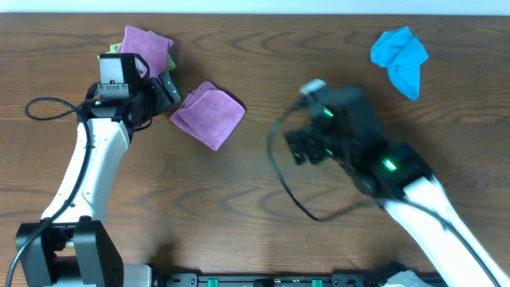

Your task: Fold the cloth

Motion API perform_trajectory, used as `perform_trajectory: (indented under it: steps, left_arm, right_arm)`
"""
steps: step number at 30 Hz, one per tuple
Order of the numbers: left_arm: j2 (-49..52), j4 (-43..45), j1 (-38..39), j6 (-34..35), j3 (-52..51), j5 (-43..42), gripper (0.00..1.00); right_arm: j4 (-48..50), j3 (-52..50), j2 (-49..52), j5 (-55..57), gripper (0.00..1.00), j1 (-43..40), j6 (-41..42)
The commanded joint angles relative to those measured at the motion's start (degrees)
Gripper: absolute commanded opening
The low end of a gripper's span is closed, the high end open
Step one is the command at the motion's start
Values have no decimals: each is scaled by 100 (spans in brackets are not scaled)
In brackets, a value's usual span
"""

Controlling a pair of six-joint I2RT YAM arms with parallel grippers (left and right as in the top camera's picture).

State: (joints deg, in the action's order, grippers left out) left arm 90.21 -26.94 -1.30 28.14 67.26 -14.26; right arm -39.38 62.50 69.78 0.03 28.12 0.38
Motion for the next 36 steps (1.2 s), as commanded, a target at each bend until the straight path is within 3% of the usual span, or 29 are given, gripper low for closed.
perform_trajectory:
  steps: [1,8,14,25,36]
  left_arm:
    - [17,-111,-17,219,50,-369,95]
    - [385,-157,15,533,-129,-876,95]
    - [616,-157,160,533,-153,-979,95]
    - [1360,-98,203,535,-155,-1237,95]
    - [1963,577,214,879,-155,-1585,96]
  right_arm:
    - [55,-914,-931,-393,99,-455,509]
    - [96,-2559,-3327,-811,99,-1121,1370]
    - [-181,-3058,-4677,-815,99,-1143,1506]
    - [-267,-3058,-4813,-798,99,-1143,1504]
    - [-396,-3058,-4813,-798,99,-1143,1504]
